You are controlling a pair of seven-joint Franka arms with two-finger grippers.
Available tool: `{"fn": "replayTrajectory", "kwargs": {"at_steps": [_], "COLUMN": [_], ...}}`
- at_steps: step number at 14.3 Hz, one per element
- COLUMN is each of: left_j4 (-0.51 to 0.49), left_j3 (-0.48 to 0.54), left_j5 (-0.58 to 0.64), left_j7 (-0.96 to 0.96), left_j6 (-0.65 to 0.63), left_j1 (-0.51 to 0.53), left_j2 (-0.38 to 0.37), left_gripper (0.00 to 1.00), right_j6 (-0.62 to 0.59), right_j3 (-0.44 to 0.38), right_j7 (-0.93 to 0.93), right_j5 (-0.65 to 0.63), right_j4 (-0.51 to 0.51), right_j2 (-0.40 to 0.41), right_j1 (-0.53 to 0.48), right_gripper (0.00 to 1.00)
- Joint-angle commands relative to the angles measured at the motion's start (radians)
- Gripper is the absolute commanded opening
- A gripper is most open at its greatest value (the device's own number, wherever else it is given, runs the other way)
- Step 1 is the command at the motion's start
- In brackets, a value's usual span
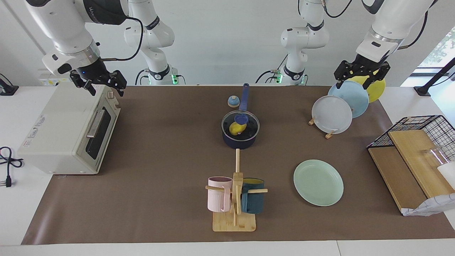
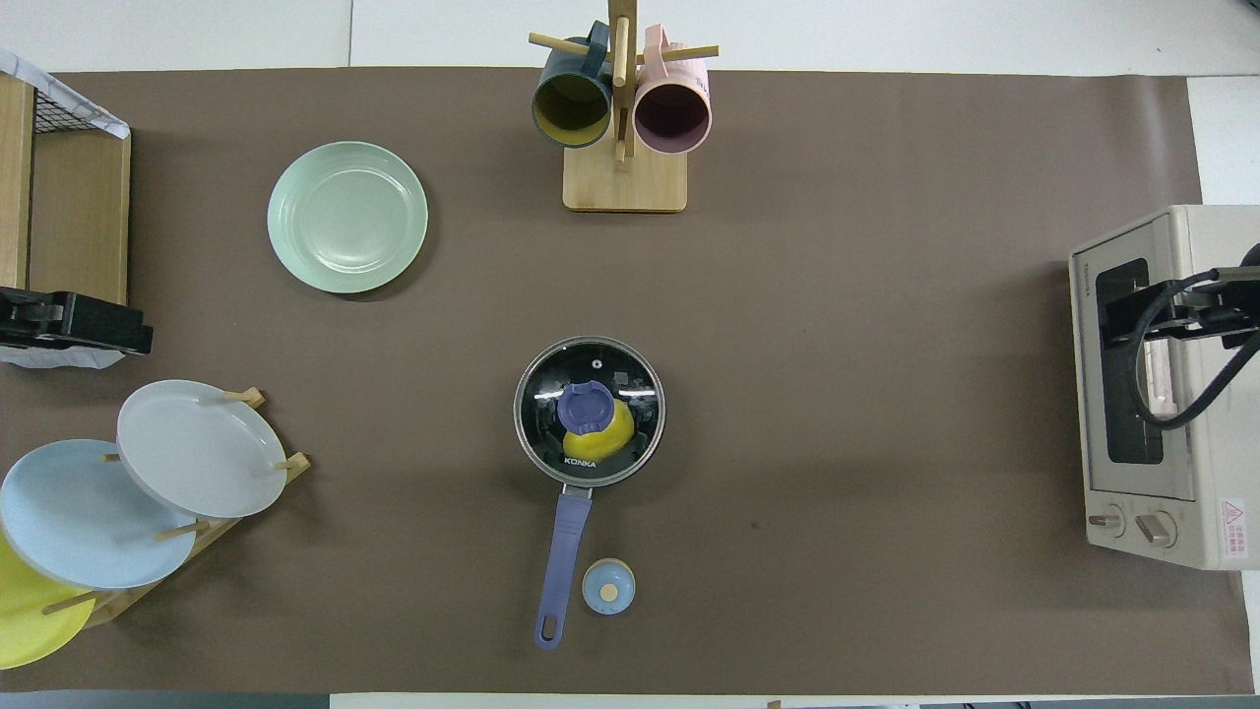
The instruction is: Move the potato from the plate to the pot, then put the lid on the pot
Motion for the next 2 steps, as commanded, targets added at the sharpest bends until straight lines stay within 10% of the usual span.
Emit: {"fn": "replayTrajectory", "kwargs": {"at_steps": [1, 2], "left_j4": [-0.013, -0.013], "left_j3": [0.005, 0.005], "left_j5": [-0.016, -0.016], "left_j7": [0.006, 0.005], "left_j6": [-0.014, -0.014], "left_j1": [0.002, 0.0], "left_j2": [-0.021, -0.021], "left_gripper": [1.0, 1.0], "right_j6": [0.008, 0.008], "right_j3": [0.009, 0.009], "right_j7": [-0.027, -0.027], "right_j5": [0.005, 0.005], "right_j4": [-0.015, -0.015], "right_j2": [-0.011, -0.011], "right_j1": [-0.012, -0.012], "right_gripper": [1.0, 1.0]}}
